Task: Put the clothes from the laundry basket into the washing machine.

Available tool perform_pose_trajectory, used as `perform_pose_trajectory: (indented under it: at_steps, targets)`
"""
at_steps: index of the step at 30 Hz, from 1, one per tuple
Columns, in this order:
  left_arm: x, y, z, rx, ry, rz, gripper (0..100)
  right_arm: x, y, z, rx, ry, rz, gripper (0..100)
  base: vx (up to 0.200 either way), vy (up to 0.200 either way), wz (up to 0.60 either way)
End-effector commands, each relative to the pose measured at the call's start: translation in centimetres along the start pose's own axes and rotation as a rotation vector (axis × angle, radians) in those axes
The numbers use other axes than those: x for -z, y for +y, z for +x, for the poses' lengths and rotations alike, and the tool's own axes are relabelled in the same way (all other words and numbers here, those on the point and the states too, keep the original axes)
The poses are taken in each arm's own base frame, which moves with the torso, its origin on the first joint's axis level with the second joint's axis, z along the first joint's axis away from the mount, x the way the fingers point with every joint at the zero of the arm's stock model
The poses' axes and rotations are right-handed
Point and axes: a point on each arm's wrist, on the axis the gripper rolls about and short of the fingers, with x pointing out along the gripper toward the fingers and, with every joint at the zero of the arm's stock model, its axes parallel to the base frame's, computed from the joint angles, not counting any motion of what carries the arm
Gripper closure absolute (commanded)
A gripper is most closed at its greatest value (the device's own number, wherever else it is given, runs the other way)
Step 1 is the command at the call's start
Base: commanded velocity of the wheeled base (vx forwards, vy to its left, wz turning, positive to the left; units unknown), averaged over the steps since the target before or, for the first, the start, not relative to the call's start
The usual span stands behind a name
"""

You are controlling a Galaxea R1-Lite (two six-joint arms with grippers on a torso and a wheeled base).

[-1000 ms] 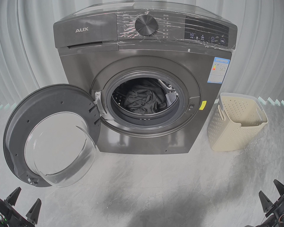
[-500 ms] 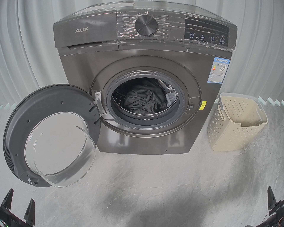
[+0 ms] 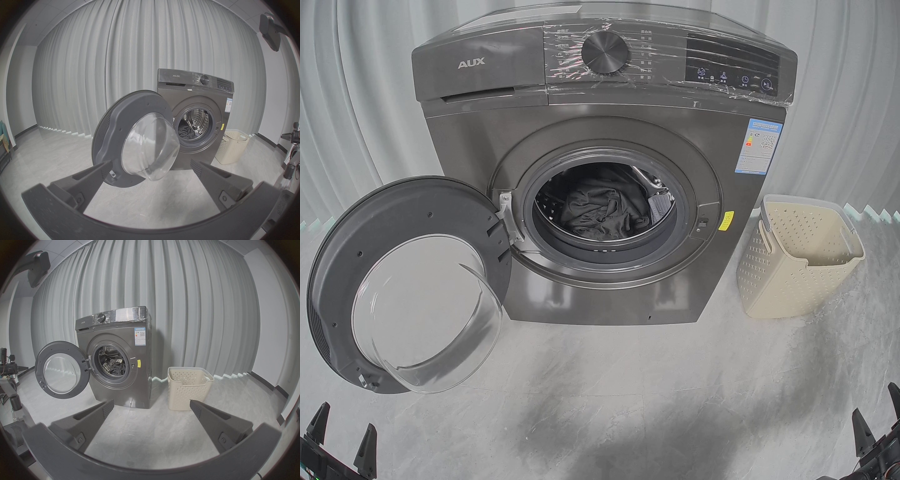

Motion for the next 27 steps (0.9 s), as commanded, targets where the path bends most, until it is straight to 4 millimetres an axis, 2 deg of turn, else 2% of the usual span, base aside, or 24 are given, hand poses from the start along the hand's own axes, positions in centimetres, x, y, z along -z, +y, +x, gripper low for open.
perform_pose_trajectory:
  at_steps: [1, 12, 18, 27]
  targets:
    - [0.47, 0.02, 0.03, -0.002, 0.005, 0.000, 0, 0.50, 0.01, 0.06, -0.001, 0.007, 0.000, 0, 0.000, 0.200, 0.00]
    - [0.47, 0.02, 0.03, -0.002, 0.005, 0.000, 0, 0.47, 0.02, 0.05, 0.002, 0.007, 0.000, 0, 0.000, 0.200, 0.00]
    - [0.47, 0.02, 0.03, -0.002, 0.005, 0.000, 0, 0.46, 0.01, 0.04, 0.001, 0.005, 0.000, 0, 0.000, 0.000, 0.00]
    - [0.46, 0.02, 0.03, -0.003, 0.005, 0.003, 0, 0.46, 0.01, 0.04, 0.001, 0.005, 0.000, 0, -0.200, 0.000, 0.00]
